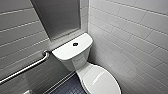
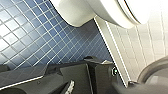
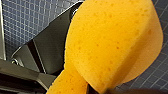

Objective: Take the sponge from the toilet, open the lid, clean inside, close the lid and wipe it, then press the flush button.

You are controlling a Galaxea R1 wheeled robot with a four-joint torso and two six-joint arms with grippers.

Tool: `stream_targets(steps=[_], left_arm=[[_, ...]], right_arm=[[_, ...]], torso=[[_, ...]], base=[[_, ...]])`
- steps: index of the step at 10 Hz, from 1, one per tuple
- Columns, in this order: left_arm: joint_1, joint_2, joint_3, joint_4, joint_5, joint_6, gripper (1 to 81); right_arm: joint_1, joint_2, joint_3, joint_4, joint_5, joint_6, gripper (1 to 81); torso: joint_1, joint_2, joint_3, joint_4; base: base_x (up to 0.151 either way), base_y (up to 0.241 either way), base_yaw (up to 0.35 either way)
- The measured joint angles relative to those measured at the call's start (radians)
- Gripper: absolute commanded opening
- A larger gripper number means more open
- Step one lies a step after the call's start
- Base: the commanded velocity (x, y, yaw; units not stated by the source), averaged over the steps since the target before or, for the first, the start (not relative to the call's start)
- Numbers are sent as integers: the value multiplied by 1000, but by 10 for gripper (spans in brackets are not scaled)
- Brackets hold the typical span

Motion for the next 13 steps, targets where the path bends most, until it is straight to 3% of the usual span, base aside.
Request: stream_targets(steps=[3,6,11,13], left_arm=[[-83,40,-15,-79,-19,-124,811],[-93,109,-59,-97,-92,-205,811],[-148,200,-83,-101,-115,-226,811],[-163,238,-93,-101,-114,-229,811]], right_arm=[[-26,20,-44,-4,18,-1,10],[-31,41,-36,-13,20,-4,10],[-31,62,-57,-16,19,-6,10],[-31,65,-64,-16,21,-6,10]], torso=[[0,0,0,0],[0,0,0,0],[0,0,0,0],[0,0,-24,0]], base=[[0,0,0],[0,0,0],[0,0,0],[0,0,0]])
